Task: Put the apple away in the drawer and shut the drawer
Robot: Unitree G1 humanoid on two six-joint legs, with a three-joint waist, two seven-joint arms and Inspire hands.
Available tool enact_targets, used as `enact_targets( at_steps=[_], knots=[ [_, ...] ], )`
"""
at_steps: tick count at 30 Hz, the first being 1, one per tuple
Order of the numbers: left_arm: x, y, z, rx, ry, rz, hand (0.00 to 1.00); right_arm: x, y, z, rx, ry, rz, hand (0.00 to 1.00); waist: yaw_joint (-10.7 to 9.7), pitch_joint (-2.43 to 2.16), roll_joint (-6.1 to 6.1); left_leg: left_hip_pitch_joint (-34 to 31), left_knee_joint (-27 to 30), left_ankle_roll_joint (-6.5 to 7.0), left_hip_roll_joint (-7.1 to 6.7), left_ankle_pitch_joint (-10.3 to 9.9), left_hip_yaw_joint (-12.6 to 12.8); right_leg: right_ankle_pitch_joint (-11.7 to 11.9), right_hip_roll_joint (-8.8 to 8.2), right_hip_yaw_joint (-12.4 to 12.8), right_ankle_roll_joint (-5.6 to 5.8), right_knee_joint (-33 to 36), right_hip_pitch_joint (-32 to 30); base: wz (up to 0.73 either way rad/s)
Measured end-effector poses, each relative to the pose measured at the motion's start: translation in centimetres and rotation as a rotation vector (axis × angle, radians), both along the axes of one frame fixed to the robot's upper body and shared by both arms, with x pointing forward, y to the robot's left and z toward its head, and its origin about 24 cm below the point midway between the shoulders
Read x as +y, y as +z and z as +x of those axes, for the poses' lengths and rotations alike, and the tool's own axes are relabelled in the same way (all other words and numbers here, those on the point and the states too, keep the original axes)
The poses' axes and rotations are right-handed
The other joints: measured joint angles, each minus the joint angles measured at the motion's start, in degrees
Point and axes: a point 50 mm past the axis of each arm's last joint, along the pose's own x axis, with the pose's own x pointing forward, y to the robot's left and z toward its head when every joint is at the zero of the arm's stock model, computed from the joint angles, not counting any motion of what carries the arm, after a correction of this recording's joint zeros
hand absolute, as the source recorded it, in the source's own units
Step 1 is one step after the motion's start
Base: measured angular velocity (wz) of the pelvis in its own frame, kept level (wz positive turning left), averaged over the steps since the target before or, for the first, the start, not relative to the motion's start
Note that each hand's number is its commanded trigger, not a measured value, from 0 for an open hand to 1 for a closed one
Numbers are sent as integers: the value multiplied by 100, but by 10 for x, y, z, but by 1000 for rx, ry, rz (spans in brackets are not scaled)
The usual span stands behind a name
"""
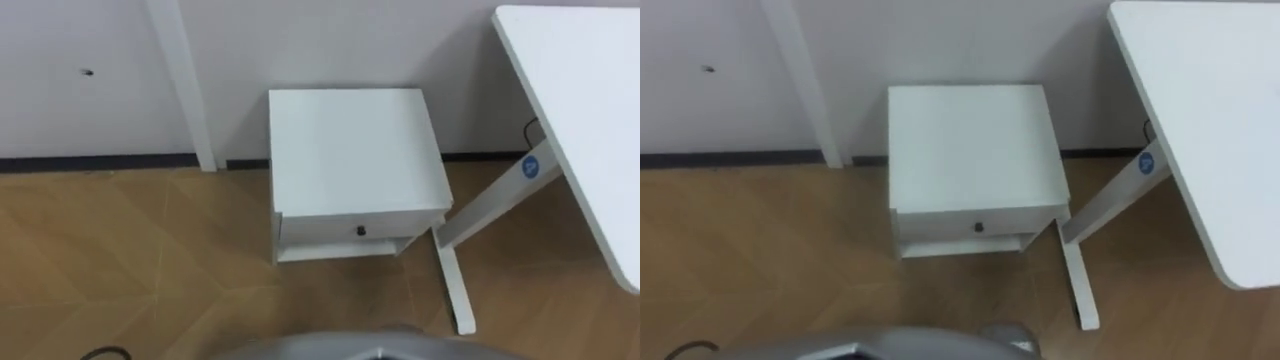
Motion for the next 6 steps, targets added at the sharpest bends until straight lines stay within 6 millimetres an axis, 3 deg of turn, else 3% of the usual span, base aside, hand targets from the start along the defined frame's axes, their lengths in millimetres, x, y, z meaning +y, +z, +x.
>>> enact_targets(
  at_steps=[3,5,6],
  knots=[
    [-3,-1,0,-1,-1,-5,0,5,-2,1,-1,-6,12,0,-1,-12,-3,103,-119,-165,23,162,-117,0,58,-30,-42,-202,149,6],
    [-3,-1,-2,2,0,-7,0,7,-2,2,-5,-8,19,0,-27,-12,25,111,-179,-2,33,279,-302,6,108,-57,-61,-188,150,13],
    [-4,-1,-2,3,0,-8,0,8,-3,1,-2,-9,26,0,-37,-7,37,172,-286,12,33,353,-437,11,132,-92,-69,-170,154,14]
  ],
)
